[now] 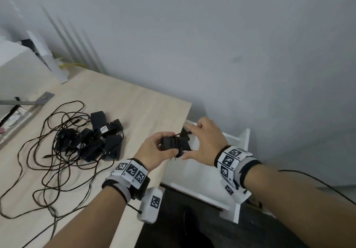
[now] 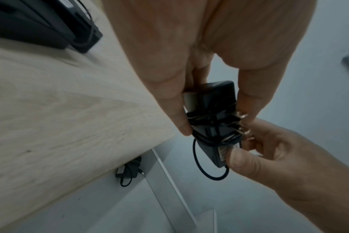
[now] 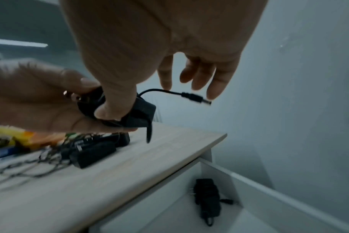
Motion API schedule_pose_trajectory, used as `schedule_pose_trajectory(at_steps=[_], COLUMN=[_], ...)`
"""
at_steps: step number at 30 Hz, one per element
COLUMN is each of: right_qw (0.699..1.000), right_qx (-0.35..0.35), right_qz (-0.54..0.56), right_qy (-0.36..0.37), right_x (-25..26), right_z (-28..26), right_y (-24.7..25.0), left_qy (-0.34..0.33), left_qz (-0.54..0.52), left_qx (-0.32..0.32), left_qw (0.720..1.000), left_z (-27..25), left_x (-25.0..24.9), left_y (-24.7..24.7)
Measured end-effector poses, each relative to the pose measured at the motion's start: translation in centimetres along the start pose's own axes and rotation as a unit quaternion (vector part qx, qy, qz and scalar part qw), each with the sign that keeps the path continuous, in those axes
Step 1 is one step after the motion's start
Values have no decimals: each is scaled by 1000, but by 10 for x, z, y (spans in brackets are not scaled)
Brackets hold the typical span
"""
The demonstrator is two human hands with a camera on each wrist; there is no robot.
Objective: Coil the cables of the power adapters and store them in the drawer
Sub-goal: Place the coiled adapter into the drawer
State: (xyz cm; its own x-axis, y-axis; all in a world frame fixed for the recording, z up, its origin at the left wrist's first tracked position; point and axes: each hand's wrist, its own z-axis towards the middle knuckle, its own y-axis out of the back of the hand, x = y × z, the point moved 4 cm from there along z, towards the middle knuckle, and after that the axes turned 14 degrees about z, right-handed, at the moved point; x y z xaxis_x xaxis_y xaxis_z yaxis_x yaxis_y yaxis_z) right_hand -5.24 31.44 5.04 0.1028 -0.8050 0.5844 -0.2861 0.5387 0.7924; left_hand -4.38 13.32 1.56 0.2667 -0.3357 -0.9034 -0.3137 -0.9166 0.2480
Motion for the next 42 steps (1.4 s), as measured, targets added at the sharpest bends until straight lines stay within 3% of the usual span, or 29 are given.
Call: schedule_pose_trajectory(at_steps=[2, 6, 9, 14, 17, 22, 25, 31, 42], right_qw=[999, 993, 984, 980, 981, 978, 975, 978, 981], right_qx=[13, 91, 155, 184, 181, 173, 176, 158, 103], right_qz=[-37, 79, 84, 67, 55, 13, 3, 39, 84], right_qy=[21, -11, -17, -20, -53, -118, -133, -128, -141], right_x=[-13, -45, -57, -70, -83, -110, -116, -113, -126], right_z=[4, 16, 19, 30, 37, 44, 45, 63, 102], right_y=[0, -7, -16, -32, -43, -66, -90, -140, -182], left_qy=[-3, 11, 26, 50, 63, 105, 80, 18, -23], left_qz=[-8, -23, -11, 24, 153, 287, 351, 454, 509], left_qx=[14, 40, 43, 32, 18, -104, -136, -105, -100], left_qw=[1000, 999, 999, 998, 986, 947, 923, 885, 855], left_z=[8, 29, 40, 54, 57, 58, 53, 50, 53], left_x=[-2, -1, 7, 28, 35, 44, 53, 63, 68], left_y=[-10, -29, -38, -51, -54, -43, -40, -45, -47])
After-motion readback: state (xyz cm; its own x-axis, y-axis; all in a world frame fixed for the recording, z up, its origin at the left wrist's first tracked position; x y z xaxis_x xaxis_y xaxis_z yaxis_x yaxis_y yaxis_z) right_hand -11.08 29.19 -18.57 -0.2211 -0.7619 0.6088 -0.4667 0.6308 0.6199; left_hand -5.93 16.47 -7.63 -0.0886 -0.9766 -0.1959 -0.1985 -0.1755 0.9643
